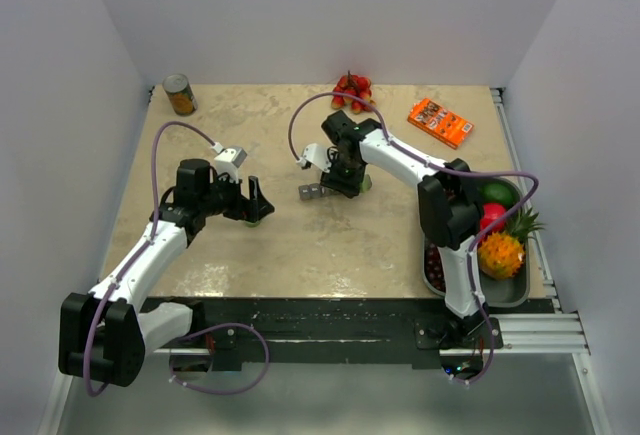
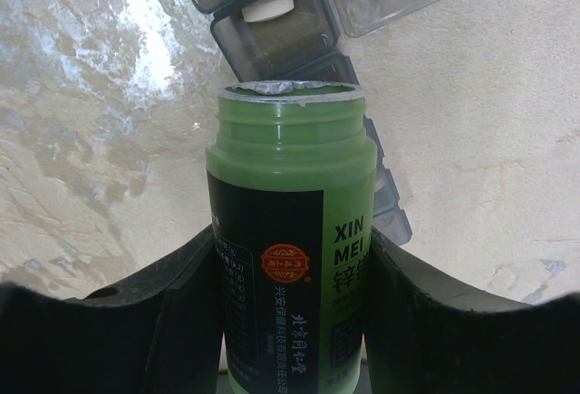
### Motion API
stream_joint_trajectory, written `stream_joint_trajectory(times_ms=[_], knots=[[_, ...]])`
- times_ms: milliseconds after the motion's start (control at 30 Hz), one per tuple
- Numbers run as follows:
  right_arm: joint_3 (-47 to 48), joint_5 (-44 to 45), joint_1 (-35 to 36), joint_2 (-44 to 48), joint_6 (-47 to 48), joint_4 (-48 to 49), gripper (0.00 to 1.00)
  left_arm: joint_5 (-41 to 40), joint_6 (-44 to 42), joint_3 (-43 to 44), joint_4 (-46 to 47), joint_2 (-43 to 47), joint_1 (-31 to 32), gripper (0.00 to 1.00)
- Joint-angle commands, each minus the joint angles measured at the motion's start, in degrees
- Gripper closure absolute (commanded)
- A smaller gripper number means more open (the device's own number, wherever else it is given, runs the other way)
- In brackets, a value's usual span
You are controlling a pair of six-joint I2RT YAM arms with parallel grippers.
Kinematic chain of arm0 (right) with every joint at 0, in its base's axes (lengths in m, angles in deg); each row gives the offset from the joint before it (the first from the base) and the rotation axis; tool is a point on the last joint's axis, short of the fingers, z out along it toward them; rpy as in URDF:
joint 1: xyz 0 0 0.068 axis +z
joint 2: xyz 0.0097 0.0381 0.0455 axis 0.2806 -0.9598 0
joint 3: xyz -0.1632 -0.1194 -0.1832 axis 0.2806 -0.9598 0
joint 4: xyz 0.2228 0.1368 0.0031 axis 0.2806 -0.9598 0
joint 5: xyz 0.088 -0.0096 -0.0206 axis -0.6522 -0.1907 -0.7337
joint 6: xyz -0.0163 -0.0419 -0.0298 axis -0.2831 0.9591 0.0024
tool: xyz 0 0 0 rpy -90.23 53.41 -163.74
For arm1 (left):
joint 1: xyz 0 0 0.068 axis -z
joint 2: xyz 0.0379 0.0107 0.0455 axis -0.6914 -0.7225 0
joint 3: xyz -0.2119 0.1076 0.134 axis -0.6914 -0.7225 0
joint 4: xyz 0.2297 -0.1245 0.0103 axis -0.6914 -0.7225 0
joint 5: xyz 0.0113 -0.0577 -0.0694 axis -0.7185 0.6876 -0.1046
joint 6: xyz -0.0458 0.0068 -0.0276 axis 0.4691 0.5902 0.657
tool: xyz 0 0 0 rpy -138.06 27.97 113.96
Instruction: Sort the pills into containers
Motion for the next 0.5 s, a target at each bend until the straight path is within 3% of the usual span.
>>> stream_joint_trajectory(times_ms=[0, 467], knots=[[3.2, 1.3, 0.5, -0.8, -0.4, -1.9, 1.0, 0.1, -1.9, 2.3, 0.5, 0.5, -0.1, 0.11], [6.2, 2.1, 1.2, -2.4, -0.3, -4.6, 1.0, 0.1, -1.9, 2.3, 0.5, 0.7, -0.1, 0.11]])
